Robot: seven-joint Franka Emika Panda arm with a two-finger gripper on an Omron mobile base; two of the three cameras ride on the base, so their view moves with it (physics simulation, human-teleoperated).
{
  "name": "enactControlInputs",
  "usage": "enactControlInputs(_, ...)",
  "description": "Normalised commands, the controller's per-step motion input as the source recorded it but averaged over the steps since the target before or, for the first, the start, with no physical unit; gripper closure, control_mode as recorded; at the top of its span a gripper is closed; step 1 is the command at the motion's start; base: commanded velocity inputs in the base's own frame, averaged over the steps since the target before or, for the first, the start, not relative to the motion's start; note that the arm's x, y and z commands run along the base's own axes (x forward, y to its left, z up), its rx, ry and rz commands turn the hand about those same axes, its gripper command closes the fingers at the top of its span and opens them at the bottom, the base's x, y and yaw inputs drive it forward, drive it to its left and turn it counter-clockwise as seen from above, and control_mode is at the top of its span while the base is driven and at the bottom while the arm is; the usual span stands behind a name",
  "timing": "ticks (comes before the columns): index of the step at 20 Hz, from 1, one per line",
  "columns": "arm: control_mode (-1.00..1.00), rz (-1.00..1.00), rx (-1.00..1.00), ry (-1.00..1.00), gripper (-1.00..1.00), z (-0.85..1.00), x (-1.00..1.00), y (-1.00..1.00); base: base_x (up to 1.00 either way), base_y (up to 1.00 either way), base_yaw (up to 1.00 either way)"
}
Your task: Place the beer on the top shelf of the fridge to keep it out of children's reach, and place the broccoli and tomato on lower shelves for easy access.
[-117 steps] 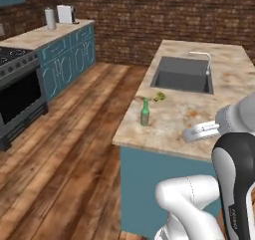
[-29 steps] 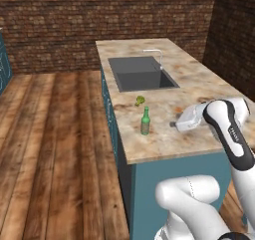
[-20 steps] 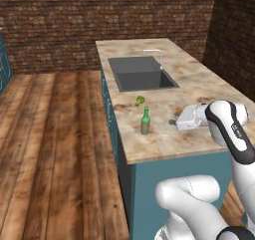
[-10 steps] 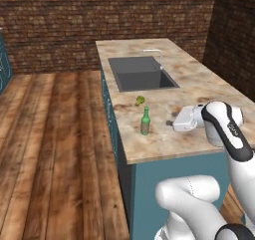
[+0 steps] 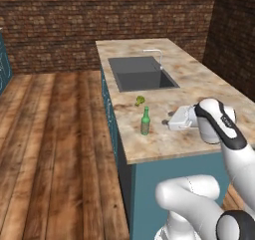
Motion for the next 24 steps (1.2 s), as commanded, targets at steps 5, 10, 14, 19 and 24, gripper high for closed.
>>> enactControlInputs(5,-1.00,0.00,0.00,0.00,-1.00,-0.22,0.29,0.00,0.00,0.00,0.00)
enactControlInputs(10,-1.00,0.00,0.00,0.00,-1.00,-0.22,0.32,0.00,0.00,0.00,0.00)
enactControlInputs(14,-1.00,0.00,0.00,0.00,-1.00,-0.19,0.33,0.00,0.00,0.00,0.00)
enactControlInputs(19,-1.00,0.00,0.00,0.00,-1.00,-0.13,0.33,0.00,0.00,0.00,0.00)
enactControlInputs(24,-1.00,0.00,0.00,0.00,-1.00,-0.12,0.31,0.04,0.00,0.00,0.00)
